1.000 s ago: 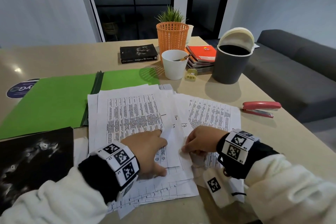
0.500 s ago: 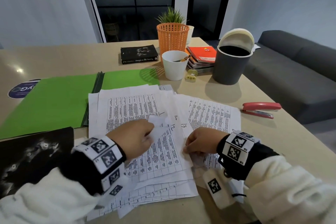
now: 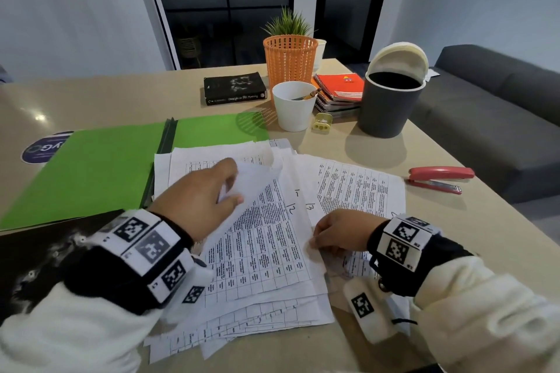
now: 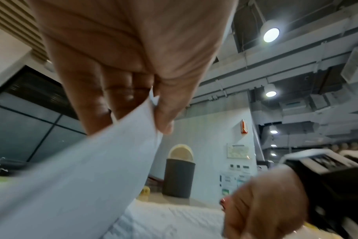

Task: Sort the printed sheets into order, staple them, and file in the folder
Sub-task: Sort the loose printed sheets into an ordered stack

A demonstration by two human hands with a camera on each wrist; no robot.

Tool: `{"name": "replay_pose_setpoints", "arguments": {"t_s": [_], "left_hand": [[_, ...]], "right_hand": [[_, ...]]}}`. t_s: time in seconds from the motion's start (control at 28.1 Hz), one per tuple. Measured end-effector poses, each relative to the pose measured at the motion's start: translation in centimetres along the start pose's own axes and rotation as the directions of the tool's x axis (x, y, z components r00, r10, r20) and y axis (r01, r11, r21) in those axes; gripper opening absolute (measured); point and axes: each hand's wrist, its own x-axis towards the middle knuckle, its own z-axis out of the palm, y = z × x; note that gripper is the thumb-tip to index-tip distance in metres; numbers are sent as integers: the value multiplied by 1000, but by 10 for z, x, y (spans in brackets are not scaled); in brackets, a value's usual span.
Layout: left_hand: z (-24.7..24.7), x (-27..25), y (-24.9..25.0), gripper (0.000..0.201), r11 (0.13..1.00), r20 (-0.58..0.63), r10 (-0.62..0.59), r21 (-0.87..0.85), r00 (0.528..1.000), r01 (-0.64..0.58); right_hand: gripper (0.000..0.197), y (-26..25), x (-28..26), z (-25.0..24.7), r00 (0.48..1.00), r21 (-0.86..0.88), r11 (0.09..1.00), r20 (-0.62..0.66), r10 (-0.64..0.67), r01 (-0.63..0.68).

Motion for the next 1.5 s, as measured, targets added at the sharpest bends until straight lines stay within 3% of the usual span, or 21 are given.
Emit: {"name": "replay_pose_setpoints", "arguments": {"t_s": [0.04,0.11,0.14,0.32,0.61,0.78,1.07,1.14,1.35,1.5], "left_hand": [[4,-2,5,22,1000,43,5,-21,999,-4],[17,-6,12,60,995,157,98,-1,983,-99],[22,-7,16,67,989,206,133,31,970,-142],[41,-7,26,39,976,327,172,73,929,-206],[57,-5,44,54,953,485,93,209,870,-218],[58,-7,47,62,953,488,61,231,871,-196],[57,-10,48,53,945,487,64,252,871,-210],[59,-11,48,51,944,467,71,253,881,-211],[61,-9,48,41,931,469,98,268,878,-247],[58,-9,49,23,952,421,88,232,903,-201]], "right_hand": [[24,0,0,0,1000,-5,1000,-5,0,0],[24,-1,0,0,1000,-5,1000,-11,1,-1],[24,-1,0,1,1000,-1,1000,-11,1,-1],[18,0,-1,1,1000,-25,999,-11,-25,24],[20,5,5,6,1000,46,999,9,-21,21],[19,9,9,6,999,98,995,25,-30,27],[10,10,9,7,996,149,987,66,-62,52],[17,11,8,7,996,155,986,53,-73,65],[24,13,7,8,995,171,982,44,-90,81],[27,14,8,9,996,152,985,36,-83,76]]}}
